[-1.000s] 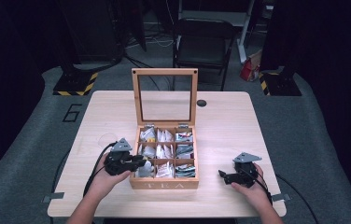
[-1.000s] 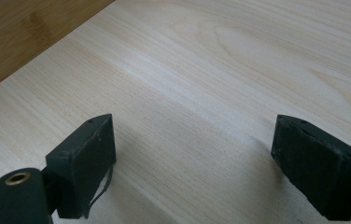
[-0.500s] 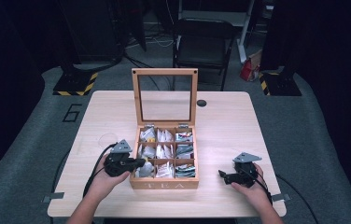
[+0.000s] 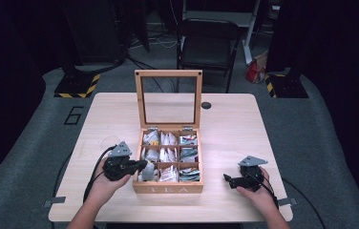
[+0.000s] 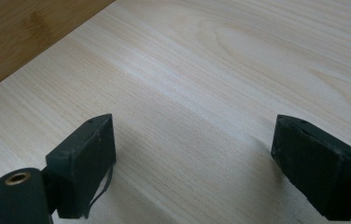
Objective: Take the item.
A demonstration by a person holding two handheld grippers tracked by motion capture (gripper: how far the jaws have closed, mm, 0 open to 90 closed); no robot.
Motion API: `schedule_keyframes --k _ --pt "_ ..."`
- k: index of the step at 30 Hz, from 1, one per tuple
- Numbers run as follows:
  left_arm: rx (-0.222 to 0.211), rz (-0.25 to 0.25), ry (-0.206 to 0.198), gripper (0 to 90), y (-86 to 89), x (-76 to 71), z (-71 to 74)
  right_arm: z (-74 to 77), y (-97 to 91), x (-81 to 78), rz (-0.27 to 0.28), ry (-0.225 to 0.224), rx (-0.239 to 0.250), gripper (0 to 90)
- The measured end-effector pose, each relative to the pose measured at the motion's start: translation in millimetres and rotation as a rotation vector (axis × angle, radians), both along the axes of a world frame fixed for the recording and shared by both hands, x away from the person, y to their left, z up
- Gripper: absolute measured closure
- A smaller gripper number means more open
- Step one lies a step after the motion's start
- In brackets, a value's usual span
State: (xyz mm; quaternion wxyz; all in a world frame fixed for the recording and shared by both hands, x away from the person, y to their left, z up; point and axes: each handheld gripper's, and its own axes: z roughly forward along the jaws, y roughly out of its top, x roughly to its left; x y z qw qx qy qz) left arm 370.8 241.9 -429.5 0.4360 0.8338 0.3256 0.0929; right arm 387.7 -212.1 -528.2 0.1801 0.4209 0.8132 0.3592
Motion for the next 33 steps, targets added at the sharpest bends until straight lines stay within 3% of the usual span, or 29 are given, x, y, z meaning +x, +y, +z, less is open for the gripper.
schedule_keyframes --k 7,12,24,33 --pt "0.004 -0.002 -0.04 89.9 -0.7 -4.1 11.0 0.0 0.1 0.0 -0.001 0.0 0.0 13.0" --pt "-0.008 0.009 -0.04 89.9 -1.4 -6.8 17.5 0.0 0.0 0.0 0.0 0.0 0.0 13.0" --pt "-0.033 0.014 -0.083 89.9 -0.8 -8.8 39.5 0.0 0.0 0.0 0.0 0.0 0.0 13.0" --pt "-0.026 0.035 -0.102 89.9 5.4 -3.9 54.1 -0.1 0.2 0.0 -0.003 -0.001 0.0 13.0"
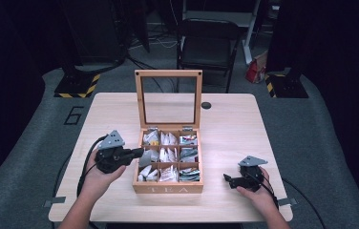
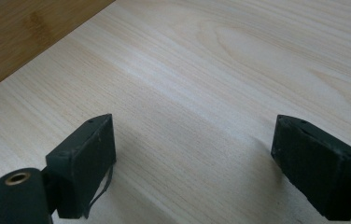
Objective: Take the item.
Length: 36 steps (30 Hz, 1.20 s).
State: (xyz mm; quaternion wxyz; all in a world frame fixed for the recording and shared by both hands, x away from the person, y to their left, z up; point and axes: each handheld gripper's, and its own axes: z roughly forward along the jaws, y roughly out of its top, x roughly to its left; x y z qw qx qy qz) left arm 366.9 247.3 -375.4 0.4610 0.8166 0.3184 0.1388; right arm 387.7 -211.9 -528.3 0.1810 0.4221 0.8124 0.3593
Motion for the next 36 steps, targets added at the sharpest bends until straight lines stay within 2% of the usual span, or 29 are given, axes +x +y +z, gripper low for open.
schedule_keyframes --k 4,12,15,29,36 --pt "-0.014 0.016 -0.002 89.9 4.0 2.3 1.9 0.0 -0.1 0.0 0.002 0.0 -0.001 13.0" --pt "-0.007 0.046 -0.012 89.8 11.9 5.5 6.8 0.1 -0.1 0.0 0.002 0.001 0.0 13.0" --pt "-0.019 0.079 -0.021 89.9 16.3 7.8 9.1 0.1 -0.1 0.0 0.002 0.001 0.0 13.0" --pt "-0.001 0.181 -0.02 89.8 45.8 25.2 18.8 0.0 0.0 0.0 0.0 0.0 0.0 13.0" --pt "-0.006 0.231 -0.014 89.9 60.0 31.4 18.0 0.0 -0.1 0.0 0.001 0.001 0.0 13.0"
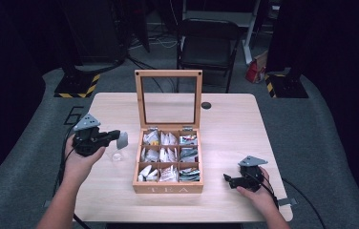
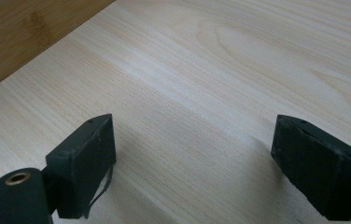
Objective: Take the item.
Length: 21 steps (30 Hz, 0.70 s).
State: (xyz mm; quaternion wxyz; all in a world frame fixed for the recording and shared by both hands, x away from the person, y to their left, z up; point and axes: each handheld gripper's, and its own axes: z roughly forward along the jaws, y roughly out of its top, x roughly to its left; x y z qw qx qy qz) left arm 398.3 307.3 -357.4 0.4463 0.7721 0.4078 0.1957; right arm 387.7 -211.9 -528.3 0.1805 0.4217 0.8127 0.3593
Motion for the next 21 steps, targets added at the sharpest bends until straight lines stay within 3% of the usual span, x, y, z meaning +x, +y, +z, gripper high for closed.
schedule_keyframes --k 21 --pt "0.013 0.119 0.021 89.8 25.6 13.9 -16.4 -0.1 0.0 0.1 -0.003 -0.002 -0.002 13.0"
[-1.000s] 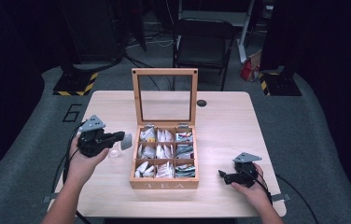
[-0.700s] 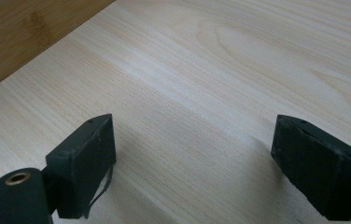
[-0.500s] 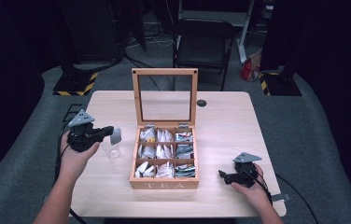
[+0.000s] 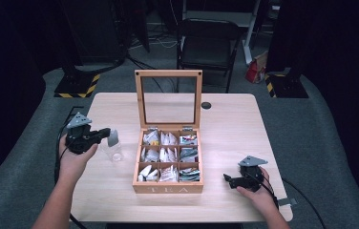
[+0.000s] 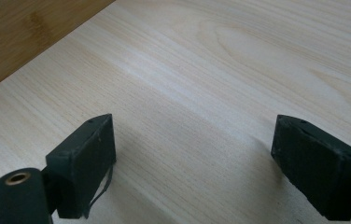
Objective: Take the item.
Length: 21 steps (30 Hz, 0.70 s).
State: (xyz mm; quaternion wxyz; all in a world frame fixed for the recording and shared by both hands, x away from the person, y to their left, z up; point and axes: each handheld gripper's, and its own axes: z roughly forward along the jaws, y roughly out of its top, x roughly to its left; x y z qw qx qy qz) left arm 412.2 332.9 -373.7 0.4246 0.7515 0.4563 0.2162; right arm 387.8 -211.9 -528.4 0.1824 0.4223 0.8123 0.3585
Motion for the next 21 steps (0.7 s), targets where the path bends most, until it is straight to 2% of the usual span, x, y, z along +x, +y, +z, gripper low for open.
schedule_keyframes --k 11,21 --pt "0.002 0.046 0.023 89.8 6.7 8.2 -17.4 0.0 0.0 0.0 0.0 0.0 0.0 13.0" --pt "-0.003 0.062 0.037 89.8 7.1 11.8 -31.7 0.0 -0.1 0.0 0.001 0.0 -0.001 13.0"
